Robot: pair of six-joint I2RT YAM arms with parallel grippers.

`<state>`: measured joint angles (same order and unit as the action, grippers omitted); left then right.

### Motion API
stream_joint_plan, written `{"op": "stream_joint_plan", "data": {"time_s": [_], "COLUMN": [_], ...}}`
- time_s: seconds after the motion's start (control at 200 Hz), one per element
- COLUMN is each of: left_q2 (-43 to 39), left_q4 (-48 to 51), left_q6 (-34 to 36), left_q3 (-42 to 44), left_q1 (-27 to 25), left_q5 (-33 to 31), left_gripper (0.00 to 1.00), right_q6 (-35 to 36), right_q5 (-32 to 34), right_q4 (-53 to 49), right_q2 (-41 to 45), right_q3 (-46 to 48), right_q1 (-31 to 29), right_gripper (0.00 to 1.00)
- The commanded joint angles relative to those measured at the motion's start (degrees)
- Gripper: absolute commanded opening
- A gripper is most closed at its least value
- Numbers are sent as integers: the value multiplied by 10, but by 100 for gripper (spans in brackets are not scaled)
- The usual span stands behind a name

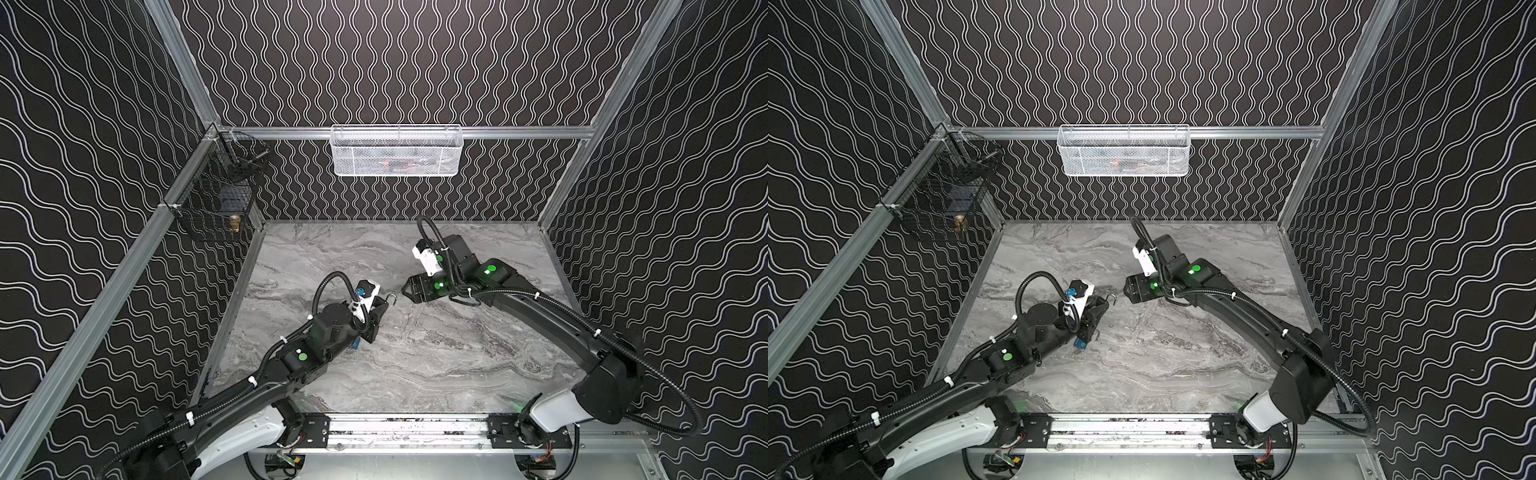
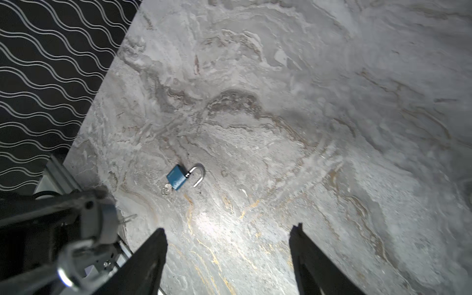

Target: Unlock with the key

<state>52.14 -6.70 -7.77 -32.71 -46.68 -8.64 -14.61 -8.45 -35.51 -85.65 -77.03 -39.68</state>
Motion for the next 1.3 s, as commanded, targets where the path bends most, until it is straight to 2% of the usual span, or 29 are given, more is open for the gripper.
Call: {"op": "stream_joint_plan", "data": {"time_s": [0.0,0.175,0.3,0.435,0.616,0.871,1.001,1.296], "left_q2": [10,42,74,127,218,339,382,438], "left_q4": [35,127,203,247,342,414,406,389], "left_q6": [-46,-123,-197,-272,-335,-376,-381,-381], "left_q3": [-17,-44,-77,-101,-167,-224,-234,-240], "left_q1": [0,-1,-7,-20,-65,-100,-105,-106], "left_q5": [-19,-15,-18,27,-6,-50,-54,-66], "left_gripper": [0,0,0,0,0,0,0,0], "right_q6": [-25,-65,-96,-119,-142,-161,-178,-176], "right_q5": [11,4,-31,-51,-68,-65,-68,-57], "right_q4": [53,132,191,242,263,272,294,292], "right_q2": [32,91,127,154,169,189,191,186], "right_q3": [36,130,195,280,342,399,427,426], "right_q1": [11,41,64,72,85,92,94,96], "right_gripper": [77,78,78,78,78,78,78,79]}}
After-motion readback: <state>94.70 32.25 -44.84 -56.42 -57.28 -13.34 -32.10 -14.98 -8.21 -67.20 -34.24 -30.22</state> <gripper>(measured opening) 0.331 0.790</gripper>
